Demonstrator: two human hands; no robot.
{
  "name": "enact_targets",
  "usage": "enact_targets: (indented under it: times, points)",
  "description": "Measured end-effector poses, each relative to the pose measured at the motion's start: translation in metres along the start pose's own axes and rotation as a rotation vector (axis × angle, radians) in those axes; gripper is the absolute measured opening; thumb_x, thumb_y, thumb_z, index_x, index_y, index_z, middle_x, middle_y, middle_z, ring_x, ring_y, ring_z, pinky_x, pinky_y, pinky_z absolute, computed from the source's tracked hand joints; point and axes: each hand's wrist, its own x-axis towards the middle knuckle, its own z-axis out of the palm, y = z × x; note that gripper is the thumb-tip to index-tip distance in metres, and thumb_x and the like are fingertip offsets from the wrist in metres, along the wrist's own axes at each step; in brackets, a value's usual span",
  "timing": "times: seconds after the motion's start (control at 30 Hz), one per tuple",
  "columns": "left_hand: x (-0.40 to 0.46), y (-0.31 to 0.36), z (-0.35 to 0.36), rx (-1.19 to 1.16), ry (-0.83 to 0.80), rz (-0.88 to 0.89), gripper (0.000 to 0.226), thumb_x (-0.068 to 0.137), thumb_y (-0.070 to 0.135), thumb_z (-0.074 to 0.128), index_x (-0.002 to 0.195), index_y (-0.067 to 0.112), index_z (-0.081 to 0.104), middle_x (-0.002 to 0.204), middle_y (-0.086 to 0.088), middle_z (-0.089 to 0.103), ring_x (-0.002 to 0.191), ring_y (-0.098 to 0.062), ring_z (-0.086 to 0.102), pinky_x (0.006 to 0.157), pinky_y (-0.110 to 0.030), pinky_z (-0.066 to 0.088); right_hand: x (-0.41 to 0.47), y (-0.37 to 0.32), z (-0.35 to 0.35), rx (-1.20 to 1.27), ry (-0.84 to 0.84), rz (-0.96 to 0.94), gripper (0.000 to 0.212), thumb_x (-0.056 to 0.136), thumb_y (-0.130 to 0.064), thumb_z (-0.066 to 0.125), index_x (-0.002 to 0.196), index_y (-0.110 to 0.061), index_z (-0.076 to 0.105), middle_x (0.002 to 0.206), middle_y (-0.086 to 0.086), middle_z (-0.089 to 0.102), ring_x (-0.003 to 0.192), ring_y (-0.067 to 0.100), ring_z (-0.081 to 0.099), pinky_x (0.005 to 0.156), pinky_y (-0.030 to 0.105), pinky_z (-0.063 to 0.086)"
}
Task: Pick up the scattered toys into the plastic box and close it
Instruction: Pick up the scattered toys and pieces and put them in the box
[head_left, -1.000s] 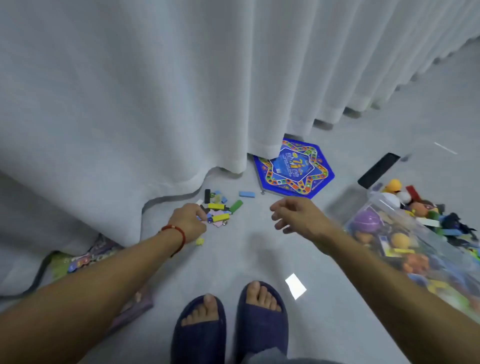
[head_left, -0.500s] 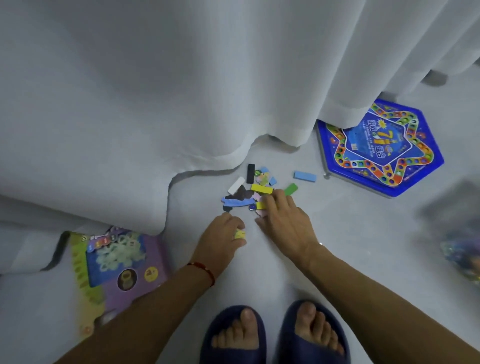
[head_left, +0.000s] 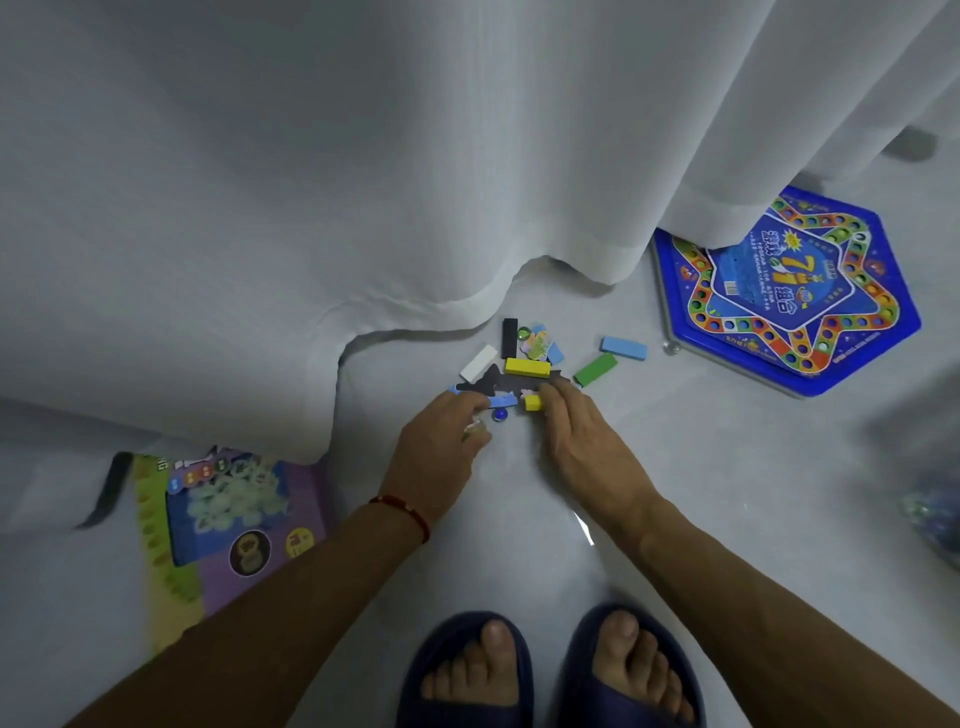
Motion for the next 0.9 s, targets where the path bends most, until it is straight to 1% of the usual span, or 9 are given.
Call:
enact_targets:
  times: [0.1,0.2,0.27,0.37,0.47,0.67,0.77,0.83,0.9]
  points:
    - [0.002,0.012,-0.001,-0.095,0.081,-0.051,0.009,0.083,0.015,0.069,0.092,0.016,0.071,0.089,-0.001,0.065,0.083,-0.013,0.059,0.074,-0.018,0.041,0.002,-0.002,-0.02,0.234,0.078,0.103,0.052,0.094,-0.002,0.059,0.143,-0.004,0.043,0.131,0.019,0.054,0.117,0.029,0.057,0.104,0.032,0.043]
    - [-0.003,0.03,-0.002,-0.278,0.13,-0.194,0.005,0.084,0.015,0.069,0.086,0.016,0.073,0.079,0.003,0.067,0.072,-0.009,0.061,0.069,-0.014,0.047,-0.003,-0.008,-0.051,0.49,0.199,0.384,0.037,0.104,-0.011,0.042,0.142,-0.012,0.045,0.125,0.011,0.058,0.109,0.019,0.056,0.098,0.023,0.04]
    - [-0.007,0.048,-0.004,-0.448,0.081,-0.336,0.006,0.087,0.018,0.067,0.089,0.016,0.073,0.072,0.0,0.068,0.061,-0.009,0.062,0.064,-0.022,0.053,-0.015,-0.012,-0.074,0.719,0.294,0.606,0.027,0.107,-0.018,0.036,0.126,-0.018,0.055,0.099,0.007,0.067,0.083,0.011,0.061,0.079,0.025,0.047]
    - [-0.013,0.092,-0.012,-0.651,-0.043,-0.436,0.009,0.089,0.012,0.065,0.097,0.011,0.071,0.078,-0.011,0.069,0.06,-0.013,0.064,0.062,-0.027,0.056,-0.051,-0.007,-0.114,1.219,0.352,0.906,0.03,0.109,-0.015,0.034,0.111,-0.009,0.063,0.073,0.006,0.06,0.054,0.007,0.049,0.054,0.02,0.043]
    - [-0.005,0.147,-0.027,-0.806,-0.188,-0.4,0.016,0.088,0.001,0.063,0.103,0.004,0.067,0.082,-0.014,0.068,0.062,-0.018,0.064,0.06,-0.026,0.056,-0.096,0.013,-0.152,1.279,0.414,0.995,0.032,0.104,-0.01,0.037,0.098,0.007,0.064,0.065,0.011,0.048,0.053,0.014,0.037,0.044,0.02,0.033]
    - [-0.015,0.334,-0.032,-0.981,-0.691,-0.229,0.016,0.087,-0.012,0.054,0.1,-0.004,0.059,0.098,-0.025,0.059,0.075,-0.03,0.063,0.07,-0.033,0.061,-0.199,0.083,-0.28,1.187,0.985,1.165,0.026,0.104,-0.011,0.041,0.097,0.003,0.061,0.079,0.023,0.066,0.052,0.017,0.06,0.05,0.028,0.047]
    - [-0.029,0.416,-0.025,-1.095,-0.939,-0.233,0.018,0.093,0.001,0.049,0.11,0.0,0.052,0.109,-0.021,0.052,0.097,-0.032,0.06,0.093,-0.039,0.055,-0.236,0.117,-0.33,1.269,1.098,1.245,0.025,0.105,-0.016,0.049,0.109,0.005,0.06,0.105,0.018,0.067,0.078,0.023,0.066,0.051,0.008,0.041]
    - [-0.033,0.45,-0.024,-1.09,-1.031,-0.218,0.03,0.094,0.005,0.047,0.123,-0.003,0.047,0.128,-0.025,0.047,0.12,-0.036,0.052,0.106,-0.042,0.044,-0.253,0.134,-0.347,1.43,1.217,1.259,0.037,0.105,-0.017,0.048,0.128,0.012,0.05,0.116,0.016,0.061,0.08,0.034,0.065,0.05,0.013,0.046]
    - [-0.035,0.463,-0.027,-1.044,-1.041,-0.167,0.025,0.093,0.002,0.046,0.117,-0.006,0.049,0.13,-0.025,0.045,0.116,-0.033,0.052,0.108,-0.045,0.042,-0.26,0.14,-0.354,1.49,1.304,1.314,0.043,0.104,-0.018,0.044,0.136,0.011,0.043,0.128,0.026,0.056,0.087,0.038,0.069,0.069,0.031,0.06]
